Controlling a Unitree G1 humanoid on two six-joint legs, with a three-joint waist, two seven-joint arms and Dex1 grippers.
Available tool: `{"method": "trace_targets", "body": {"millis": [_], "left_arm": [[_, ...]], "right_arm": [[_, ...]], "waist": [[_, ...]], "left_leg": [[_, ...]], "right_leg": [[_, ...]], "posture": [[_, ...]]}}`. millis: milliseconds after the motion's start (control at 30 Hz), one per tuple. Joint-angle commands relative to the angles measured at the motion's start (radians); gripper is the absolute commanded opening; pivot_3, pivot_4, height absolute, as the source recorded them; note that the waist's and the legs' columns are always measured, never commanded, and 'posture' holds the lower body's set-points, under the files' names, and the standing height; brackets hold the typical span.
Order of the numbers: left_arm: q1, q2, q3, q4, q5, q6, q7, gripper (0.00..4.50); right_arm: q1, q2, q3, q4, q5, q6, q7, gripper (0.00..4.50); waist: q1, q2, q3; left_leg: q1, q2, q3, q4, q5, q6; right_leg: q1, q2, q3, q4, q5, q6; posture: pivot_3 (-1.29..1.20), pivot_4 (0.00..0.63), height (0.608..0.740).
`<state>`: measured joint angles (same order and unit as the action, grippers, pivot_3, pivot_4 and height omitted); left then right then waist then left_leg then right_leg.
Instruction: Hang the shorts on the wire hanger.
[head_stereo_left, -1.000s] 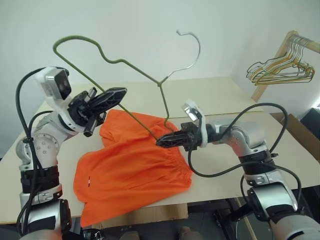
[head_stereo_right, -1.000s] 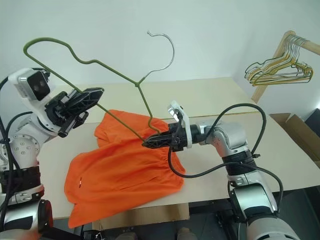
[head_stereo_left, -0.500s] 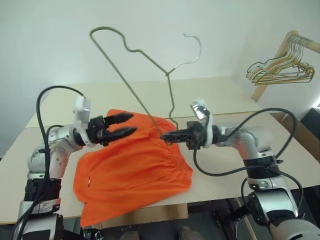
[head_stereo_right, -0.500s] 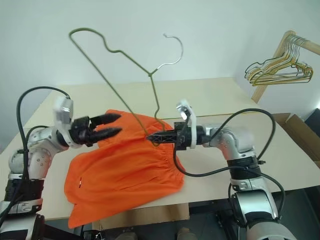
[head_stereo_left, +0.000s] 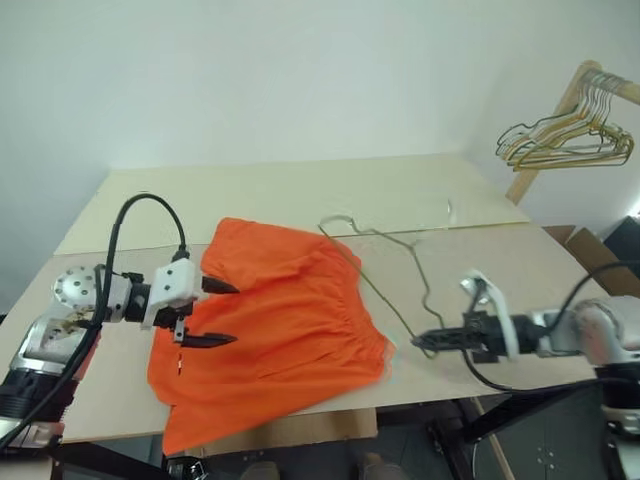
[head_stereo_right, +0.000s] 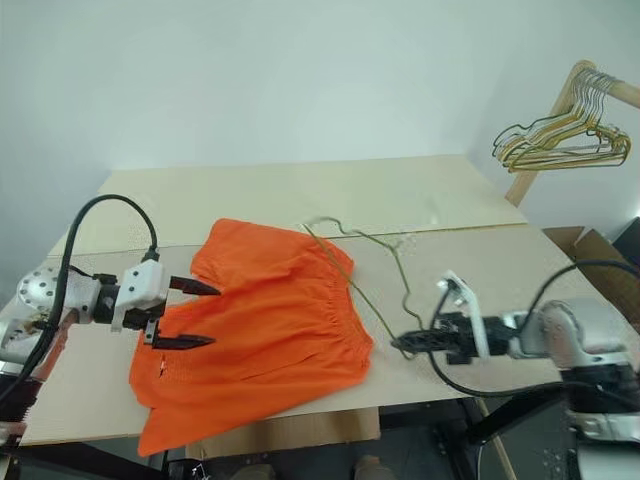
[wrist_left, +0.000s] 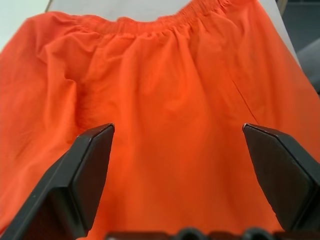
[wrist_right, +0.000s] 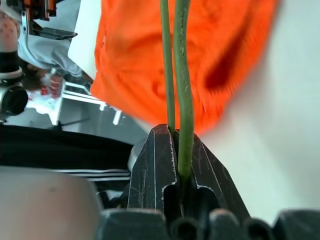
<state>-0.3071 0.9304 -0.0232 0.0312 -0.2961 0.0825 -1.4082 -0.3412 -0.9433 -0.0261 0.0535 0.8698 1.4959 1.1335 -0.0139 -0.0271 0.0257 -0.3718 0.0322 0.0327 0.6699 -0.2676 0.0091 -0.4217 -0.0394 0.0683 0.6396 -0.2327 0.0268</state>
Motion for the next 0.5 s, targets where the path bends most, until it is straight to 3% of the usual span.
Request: {"method": "trace_targets", "body": {"millis": [33, 267, 500], "left_arm": [[-0.012, 0.02, 0.002, -0.041, 0.017, -0.029, -0.002, 4.46], [-0.031, 0.014, -0.012, -0.027, 0.025, -0.036, -0.013, 4.46], [-0.022, -0.004, -0.011, -0.044, 0.004, -0.043, -0.014, 4.46]], "right_arm": [[0.09, -0.141, 0.046, 0.001, 0.004, -0.082, 0.183, 0.0], [0.14, -0.291, 0.196, 0.099, -0.111, -0.247, 0.395, 0.0], [0.034, -0.233, 0.318, 0.203, -0.223, -0.295, 0.42, 0.0]], "waist": [[0.002, 0.0, 0.0], [-0.029, 0.0, 0.0], [-0.039, 0.001, 0.001]], "left_leg": [[0.0, 0.0, 0.0, 0.0, 0.0, 0.0], [0.003, 0.002, 0.003, 0.002, 0.0, 0.0], [0.003, 0.003, 0.004, 0.006, 0.0, 0.0]], "right_leg": [[0.0, 0.0, 0.0, 0.0, -0.001, 0.002], [0.001, 0.002, 0.002, 0.001, -0.003, 0.004], [0.001, 0.002, 0.003, 0.003, -0.002, 0.004]], "posture": [[-0.01, 0.0, 0.74], [-0.02, 0.0, 0.74], [-0.02, 0.0, 0.74]]}}
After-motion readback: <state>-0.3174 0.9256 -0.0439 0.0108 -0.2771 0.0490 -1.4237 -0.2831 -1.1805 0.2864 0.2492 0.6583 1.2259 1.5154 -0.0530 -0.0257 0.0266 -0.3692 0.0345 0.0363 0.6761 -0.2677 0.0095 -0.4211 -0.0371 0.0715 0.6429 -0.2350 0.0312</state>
